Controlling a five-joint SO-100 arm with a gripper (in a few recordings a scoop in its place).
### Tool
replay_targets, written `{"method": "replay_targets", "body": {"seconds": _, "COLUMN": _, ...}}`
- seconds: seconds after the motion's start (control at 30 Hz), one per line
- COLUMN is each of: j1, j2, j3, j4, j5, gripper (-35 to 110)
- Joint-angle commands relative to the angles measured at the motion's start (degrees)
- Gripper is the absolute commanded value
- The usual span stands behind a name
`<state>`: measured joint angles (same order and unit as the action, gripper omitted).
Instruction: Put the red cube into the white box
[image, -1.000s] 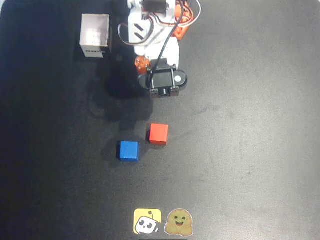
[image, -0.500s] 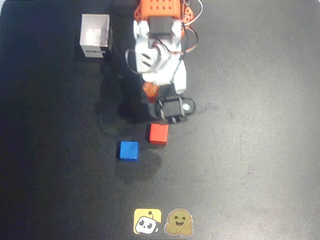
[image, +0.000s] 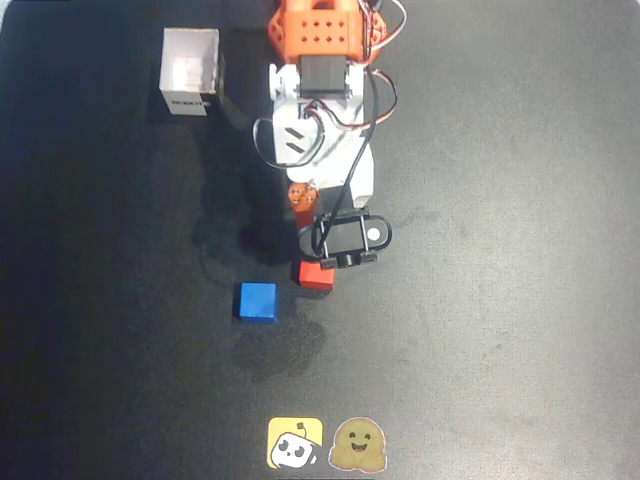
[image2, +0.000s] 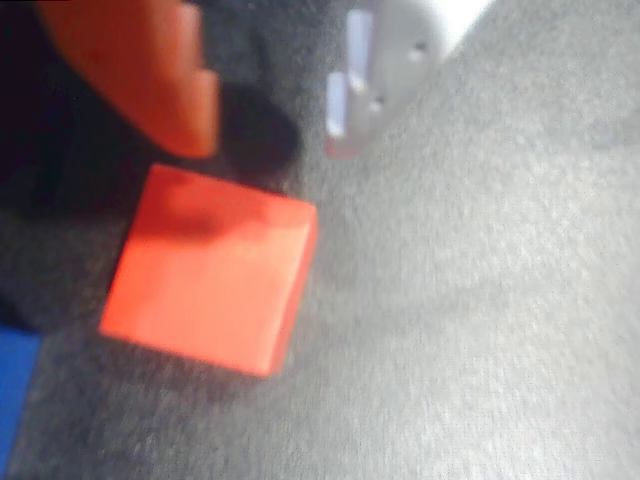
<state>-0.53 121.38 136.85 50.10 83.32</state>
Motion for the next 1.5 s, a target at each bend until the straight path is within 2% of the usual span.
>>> {"method": "replay_targets", "body": {"seconds": 0.0, "j1": 1.05, "j2": 0.0, "j3": -2.11, "j4": -1.23, "j5": 0.35, "gripper": 13}}
{"method": "replay_targets", "body": {"seconds": 0.5, "j1": -0.44, "j2": -4.48, "j3": -1.93, "j4": -5.45, "j5": 0.0, "gripper": 25}}
{"method": "replay_targets", "body": {"seconds": 1.47, "j1": -1.76, "j2": -16.35, "j3": -4.75, "j4": -11.16, "j5": 0.7, "gripper": 23}}
